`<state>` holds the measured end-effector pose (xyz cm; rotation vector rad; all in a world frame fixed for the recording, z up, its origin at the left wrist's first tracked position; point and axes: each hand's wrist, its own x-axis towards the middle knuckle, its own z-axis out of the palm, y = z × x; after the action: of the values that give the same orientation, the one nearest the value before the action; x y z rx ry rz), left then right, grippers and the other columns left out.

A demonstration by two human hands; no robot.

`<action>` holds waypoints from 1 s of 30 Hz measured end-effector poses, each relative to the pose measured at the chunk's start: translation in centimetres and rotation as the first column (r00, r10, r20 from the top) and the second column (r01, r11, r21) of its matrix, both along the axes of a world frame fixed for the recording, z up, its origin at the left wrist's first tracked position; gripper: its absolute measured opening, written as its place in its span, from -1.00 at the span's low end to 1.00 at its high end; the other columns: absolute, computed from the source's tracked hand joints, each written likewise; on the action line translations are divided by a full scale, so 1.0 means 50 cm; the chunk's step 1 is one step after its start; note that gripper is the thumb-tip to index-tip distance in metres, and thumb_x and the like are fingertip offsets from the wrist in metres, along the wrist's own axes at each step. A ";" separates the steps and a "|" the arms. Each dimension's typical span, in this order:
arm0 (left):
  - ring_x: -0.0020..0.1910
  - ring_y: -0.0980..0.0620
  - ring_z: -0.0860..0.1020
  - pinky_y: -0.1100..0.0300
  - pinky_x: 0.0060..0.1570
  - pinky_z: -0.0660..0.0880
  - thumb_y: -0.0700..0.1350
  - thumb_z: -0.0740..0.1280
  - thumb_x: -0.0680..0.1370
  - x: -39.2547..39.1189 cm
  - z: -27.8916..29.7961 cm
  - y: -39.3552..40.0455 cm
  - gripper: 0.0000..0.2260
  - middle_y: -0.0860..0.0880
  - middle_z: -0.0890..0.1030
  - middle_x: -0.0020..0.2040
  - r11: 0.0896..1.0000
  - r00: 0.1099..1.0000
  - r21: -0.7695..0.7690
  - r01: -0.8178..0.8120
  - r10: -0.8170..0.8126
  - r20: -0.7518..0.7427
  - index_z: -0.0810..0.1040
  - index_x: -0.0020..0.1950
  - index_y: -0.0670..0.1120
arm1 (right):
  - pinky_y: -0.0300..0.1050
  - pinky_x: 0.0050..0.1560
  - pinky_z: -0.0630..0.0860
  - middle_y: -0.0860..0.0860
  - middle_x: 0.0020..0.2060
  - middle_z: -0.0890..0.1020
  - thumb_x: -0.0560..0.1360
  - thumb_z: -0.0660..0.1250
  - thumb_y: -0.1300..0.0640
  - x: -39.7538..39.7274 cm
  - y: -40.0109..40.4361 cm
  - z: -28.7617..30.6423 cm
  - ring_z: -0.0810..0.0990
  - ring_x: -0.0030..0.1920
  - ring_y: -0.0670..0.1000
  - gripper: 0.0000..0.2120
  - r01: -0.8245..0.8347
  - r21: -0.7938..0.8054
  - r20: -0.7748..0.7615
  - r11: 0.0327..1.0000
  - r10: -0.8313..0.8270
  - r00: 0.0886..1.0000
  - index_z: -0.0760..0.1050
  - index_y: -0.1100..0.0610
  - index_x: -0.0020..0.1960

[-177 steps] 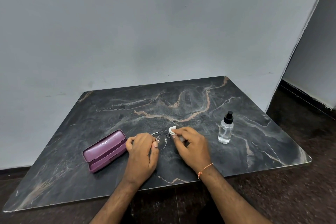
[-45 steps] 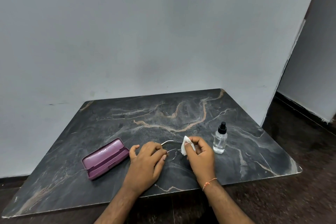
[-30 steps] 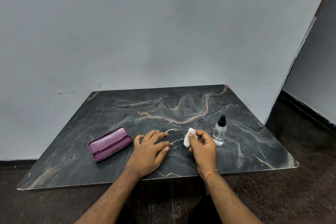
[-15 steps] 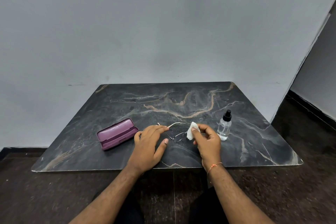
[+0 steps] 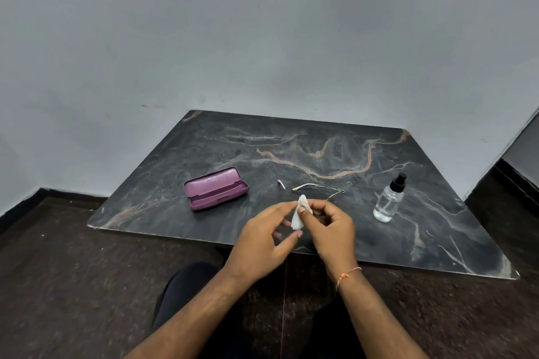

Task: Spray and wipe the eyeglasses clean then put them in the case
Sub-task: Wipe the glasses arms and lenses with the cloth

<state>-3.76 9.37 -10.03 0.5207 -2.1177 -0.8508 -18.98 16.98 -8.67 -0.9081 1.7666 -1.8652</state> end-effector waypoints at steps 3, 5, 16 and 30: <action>0.12 0.19 0.73 0.31 -0.01 0.70 -0.08 0.52 0.54 0.017 0.001 -0.001 -0.40 0.35 0.63 0.27 0.994 0.999 0.105 0.008 -0.005 -0.035 0.54 0.60 0.09 | -0.32 -0.19 0.61 -0.04 -0.16 0.80 0.52 0.60 0.16 0.032 -0.010 0.004 0.70 -0.22 -0.18 -0.76 -0.064 0.017 0.013 0.998 0.064 0.998 0.78 -0.18 0.05; 0.14 0.25 0.73 0.31 0.05 0.70 -0.17 0.54 0.54 0.032 0.004 -0.003 -0.37 0.33 0.63 0.29 0.988 0.999 0.153 -0.012 0.020 -0.050 0.52 0.60 0.09 | -0.29 -0.11 0.63 -0.01 -0.10 0.81 0.52 0.60 0.19 0.046 -0.016 0.006 0.69 -0.17 -0.15 -0.69 -0.137 0.032 0.027 0.990 0.136 0.990 0.77 -0.11 0.19; 0.22 0.19 0.75 0.31 0.23 0.63 -0.18 0.50 0.63 0.105 0.005 0.001 -0.52 0.22 0.78 0.20 0.908 0.972 0.417 -0.050 0.141 -0.189 0.61 0.48 0.24 | -0.24 -0.09 0.64 0.02 -0.12 0.79 0.50 0.56 0.37 0.112 -0.037 0.047 0.72 -0.14 -0.10 -0.66 -0.313 0.016 0.130 0.950 0.308 0.942 0.75 0.04 0.18; 0.18 -0.07 0.78 0.16 -0.01 0.74 0.04 0.46 0.59 0.145 0.034 -0.007 -0.74 -0.05 0.81 0.18 0.667 0.913 0.738 0.100 0.233 -0.334 0.80 0.25 0.09 | -0.21 -0.27 0.58 0.11 -0.06 0.79 0.33 0.64 0.15 0.129 -0.034 0.103 0.76 -0.13 0.00 -0.57 -0.484 0.044 0.466 0.874 0.411 0.784 0.75 0.13 0.19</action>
<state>3.49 9.01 -8.34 0.7506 -1.2824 -1.6434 -12.52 15.30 -3.54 -0.6907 1.2598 -1.4450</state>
